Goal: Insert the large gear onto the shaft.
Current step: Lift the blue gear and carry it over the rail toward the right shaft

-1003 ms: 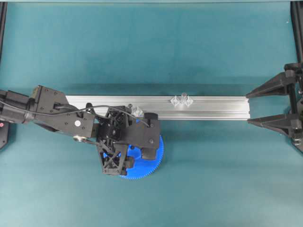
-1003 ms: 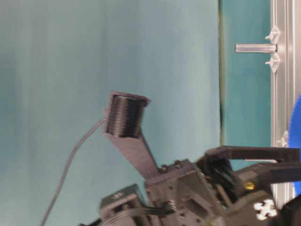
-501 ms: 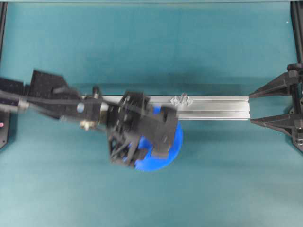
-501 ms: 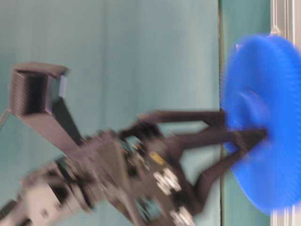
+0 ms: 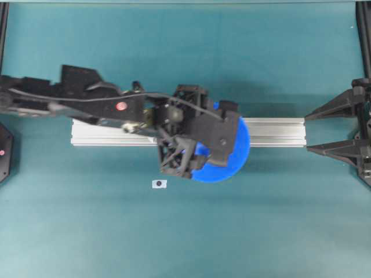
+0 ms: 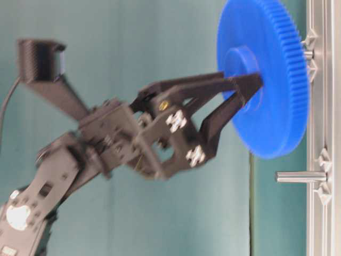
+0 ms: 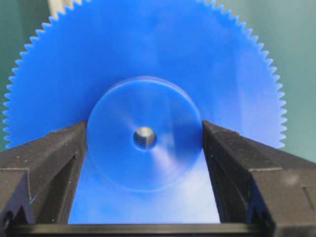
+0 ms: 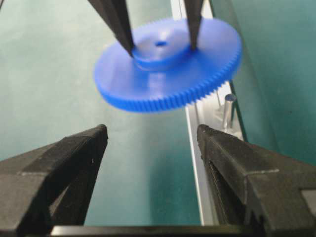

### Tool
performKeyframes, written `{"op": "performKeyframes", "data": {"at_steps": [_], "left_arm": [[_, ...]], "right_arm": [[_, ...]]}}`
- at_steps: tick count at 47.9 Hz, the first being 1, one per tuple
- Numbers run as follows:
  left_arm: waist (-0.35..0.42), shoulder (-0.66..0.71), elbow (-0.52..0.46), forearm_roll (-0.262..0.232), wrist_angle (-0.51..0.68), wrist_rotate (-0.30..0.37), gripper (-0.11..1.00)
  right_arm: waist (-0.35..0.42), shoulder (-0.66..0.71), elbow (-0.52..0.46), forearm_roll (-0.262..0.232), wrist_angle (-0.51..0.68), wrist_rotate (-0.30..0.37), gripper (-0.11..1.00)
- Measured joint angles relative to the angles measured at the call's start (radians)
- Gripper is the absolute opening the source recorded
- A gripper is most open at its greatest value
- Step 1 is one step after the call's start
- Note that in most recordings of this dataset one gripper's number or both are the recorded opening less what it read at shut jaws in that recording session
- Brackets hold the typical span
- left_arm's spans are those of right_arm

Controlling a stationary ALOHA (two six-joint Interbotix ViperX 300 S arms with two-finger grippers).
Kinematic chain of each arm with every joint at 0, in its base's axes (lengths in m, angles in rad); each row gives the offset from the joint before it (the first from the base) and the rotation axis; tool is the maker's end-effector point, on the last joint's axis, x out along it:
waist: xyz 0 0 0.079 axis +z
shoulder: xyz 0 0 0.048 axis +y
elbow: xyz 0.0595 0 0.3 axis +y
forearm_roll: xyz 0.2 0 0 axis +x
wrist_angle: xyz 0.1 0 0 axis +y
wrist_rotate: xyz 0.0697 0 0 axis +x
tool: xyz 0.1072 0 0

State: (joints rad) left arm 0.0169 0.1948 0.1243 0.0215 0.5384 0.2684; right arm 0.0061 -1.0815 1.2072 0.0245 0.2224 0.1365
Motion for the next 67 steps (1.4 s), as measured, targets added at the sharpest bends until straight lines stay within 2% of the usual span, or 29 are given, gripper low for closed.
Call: {"op": "performKeyframes", "data": {"at_steps": [13,22,32,45,58,67], "left_arm": [[0.020,0.038,-0.051,0.002,-0.020,0.021,0.78],[0.018,0.035,-0.126,0.000,0.083,0.023,0.78],[0.020,0.034,-0.218,0.002,0.190,0.092,0.78],[0.051,0.101,-0.342,0.000,0.304,0.133,0.78],[0.081,0.158,-0.360,0.002,0.316,0.181,0.78],[0.092,0.189,-0.360,0.002,0.314,0.178,0.78]], "right_arm": [[0.000,-0.009,0.000,0.000,-0.003,0.000,0.79],[0.000,-0.026,0.005,0.000,0.000,-0.002,0.79],[-0.006,-0.037,0.011,-0.002,0.000,0.000,0.79],[-0.009,-0.043,0.012,-0.008,0.000,0.000,0.79],[-0.009,-0.058,0.012,-0.008,0.002,0.000,0.79],[-0.011,-0.061,0.012,-0.008,0.006,0.000,0.79]]}}
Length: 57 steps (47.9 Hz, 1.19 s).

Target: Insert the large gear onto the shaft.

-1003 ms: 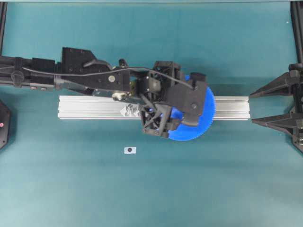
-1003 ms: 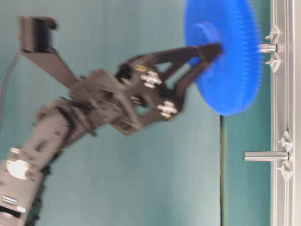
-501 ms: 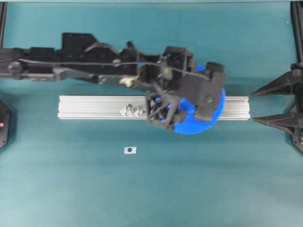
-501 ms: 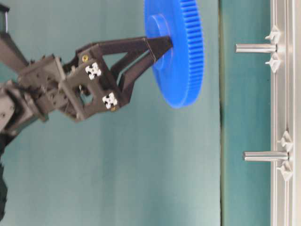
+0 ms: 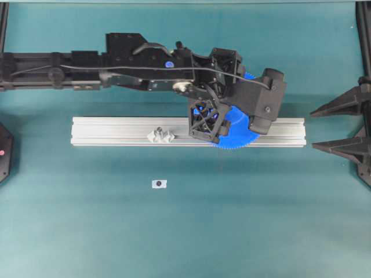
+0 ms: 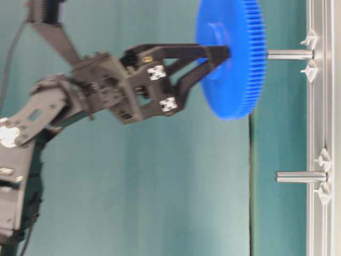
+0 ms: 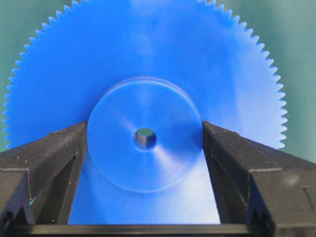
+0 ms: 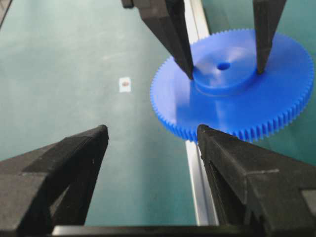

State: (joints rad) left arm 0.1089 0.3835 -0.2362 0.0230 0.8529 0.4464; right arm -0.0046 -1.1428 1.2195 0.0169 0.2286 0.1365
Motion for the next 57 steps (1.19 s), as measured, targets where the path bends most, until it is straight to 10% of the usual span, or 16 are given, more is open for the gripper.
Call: {"op": "performKeyframes", "data": {"at_steps": [57], "left_arm": [[0.012,0.051,0.018,0.000,-0.002,-0.058,0.78]], "right_arm": [[0.000,-0.006,0.009,0.000,0.002,0.000,0.79]]}}
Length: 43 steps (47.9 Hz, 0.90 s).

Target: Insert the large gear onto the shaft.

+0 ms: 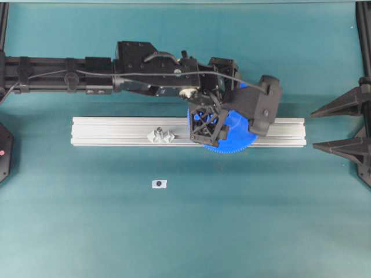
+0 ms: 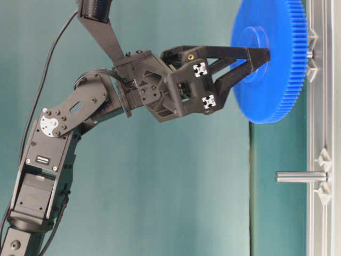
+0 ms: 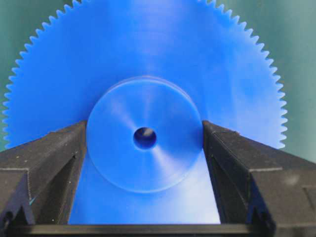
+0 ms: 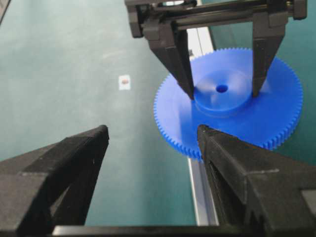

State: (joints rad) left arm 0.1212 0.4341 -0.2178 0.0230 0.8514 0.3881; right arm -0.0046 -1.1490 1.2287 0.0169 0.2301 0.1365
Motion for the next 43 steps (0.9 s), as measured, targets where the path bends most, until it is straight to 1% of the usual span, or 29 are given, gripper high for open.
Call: {"op": "performKeyframes", "data": {"at_steps": [29,34,43], "left_arm": [[0.003,0.014,-0.014,-0.002,0.003,-0.009,0.78],[0.003,0.015,-0.020,-0.002,0.003,-0.012,0.83],[0.003,0.025,-0.041,-0.003,0.008,-0.012,0.84]], "right_arm": [[0.002,0.000,0.005,0.000,0.000,0.000,0.79],[0.000,0.000,0.003,0.000,-0.002,0.000,0.79],[0.000,0.000,0.005,0.000,-0.002,0.000,0.79]]}}
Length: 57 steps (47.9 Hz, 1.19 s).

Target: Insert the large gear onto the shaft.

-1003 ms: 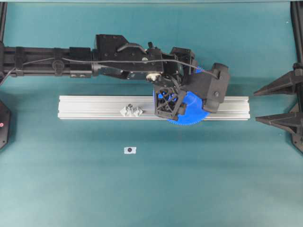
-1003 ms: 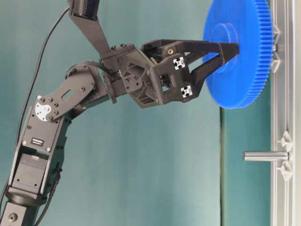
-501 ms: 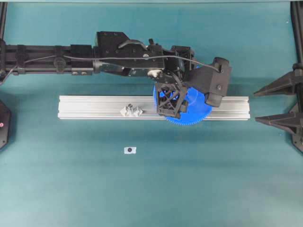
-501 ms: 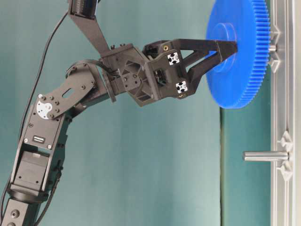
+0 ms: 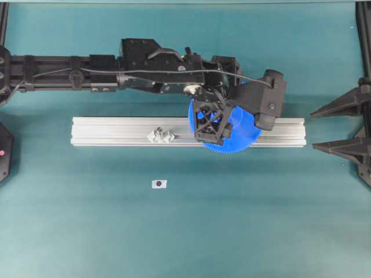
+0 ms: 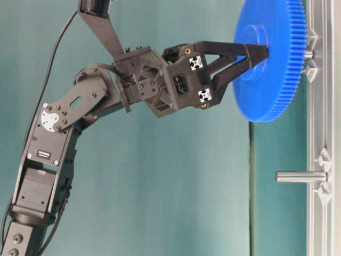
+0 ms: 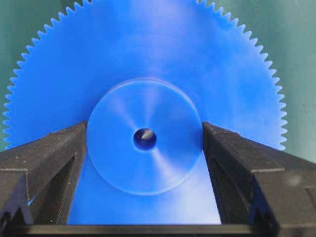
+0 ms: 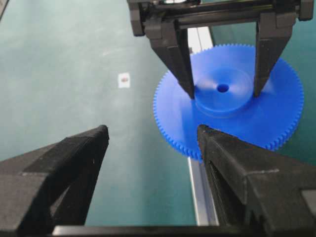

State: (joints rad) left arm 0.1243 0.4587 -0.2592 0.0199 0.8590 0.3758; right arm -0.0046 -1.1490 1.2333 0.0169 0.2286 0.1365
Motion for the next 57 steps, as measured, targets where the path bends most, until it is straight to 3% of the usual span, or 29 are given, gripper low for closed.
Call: {"op": "performKeyframes", "data": {"at_steps": [15,44,57], "left_arm": [[0.000,0.015,-0.028,0.002,0.035,-0.071,0.87],[0.000,0.014,-0.032,0.002,0.064,-0.075,0.87],[0.000,0.006,-0.014,0.002,0.012,-0.071,0.87]], "right_arm": [[0.000,0.000,0.000,0.000,0.000,0.000,0.79],[0.000,0.000,0.000,0.000,-0.002,0.000,0.79],[0.002,0.000,0.000,0.000,-0.002,0.000,0.79]]}}
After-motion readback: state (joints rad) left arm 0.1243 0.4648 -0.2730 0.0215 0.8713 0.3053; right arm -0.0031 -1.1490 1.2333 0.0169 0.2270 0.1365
